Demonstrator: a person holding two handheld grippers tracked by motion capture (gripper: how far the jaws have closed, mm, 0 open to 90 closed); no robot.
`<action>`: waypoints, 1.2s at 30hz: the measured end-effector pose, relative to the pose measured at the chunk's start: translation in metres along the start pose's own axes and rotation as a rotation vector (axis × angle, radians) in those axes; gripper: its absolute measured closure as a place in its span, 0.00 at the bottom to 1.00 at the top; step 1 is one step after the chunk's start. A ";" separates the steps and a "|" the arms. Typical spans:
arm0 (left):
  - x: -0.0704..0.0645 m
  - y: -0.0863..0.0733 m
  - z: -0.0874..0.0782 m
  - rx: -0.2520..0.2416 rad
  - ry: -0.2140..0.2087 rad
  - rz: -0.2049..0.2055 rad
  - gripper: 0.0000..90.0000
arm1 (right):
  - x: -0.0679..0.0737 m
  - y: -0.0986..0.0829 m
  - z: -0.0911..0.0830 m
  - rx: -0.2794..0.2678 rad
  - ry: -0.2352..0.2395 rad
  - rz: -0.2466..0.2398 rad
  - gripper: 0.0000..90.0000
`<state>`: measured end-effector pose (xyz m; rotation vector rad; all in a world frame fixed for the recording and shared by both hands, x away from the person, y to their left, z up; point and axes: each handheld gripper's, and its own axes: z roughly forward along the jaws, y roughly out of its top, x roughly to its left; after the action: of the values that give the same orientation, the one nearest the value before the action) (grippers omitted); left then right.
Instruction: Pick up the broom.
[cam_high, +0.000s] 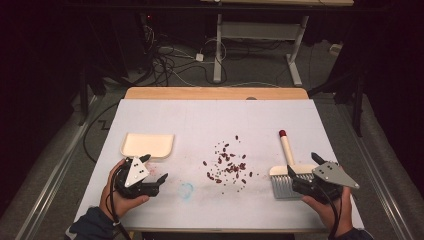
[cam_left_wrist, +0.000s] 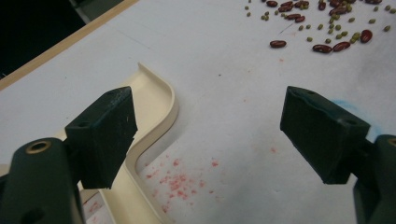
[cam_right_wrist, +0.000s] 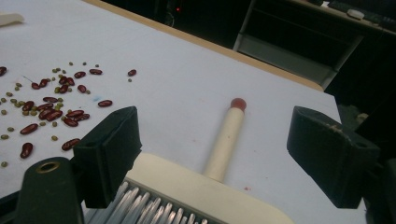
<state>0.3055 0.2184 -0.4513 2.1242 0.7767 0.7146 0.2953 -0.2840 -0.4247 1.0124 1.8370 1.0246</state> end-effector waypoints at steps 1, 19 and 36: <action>0.000 0.000 0.000 0.000 0.000 0.000 0.20 | -0.002 0.000 0.001 0.002 0.002 0.007 0.20; -0.004 -0.001 -0.003 0.012 -0.006 0.017 0.21 | -0.060 0.042 0.058 0.351 0.086 0.130 0.25; -0.004 -0.006 -0.003 0.044 0.002 0.012 0.21 | -0.050 0.024 0.150 0.738 0.105 0.160 0.54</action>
<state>0.2993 0.2203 -0.4549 2.1693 0.7881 0.7125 0.4541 -0.2794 -0.4459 1.5708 2.3130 0.4731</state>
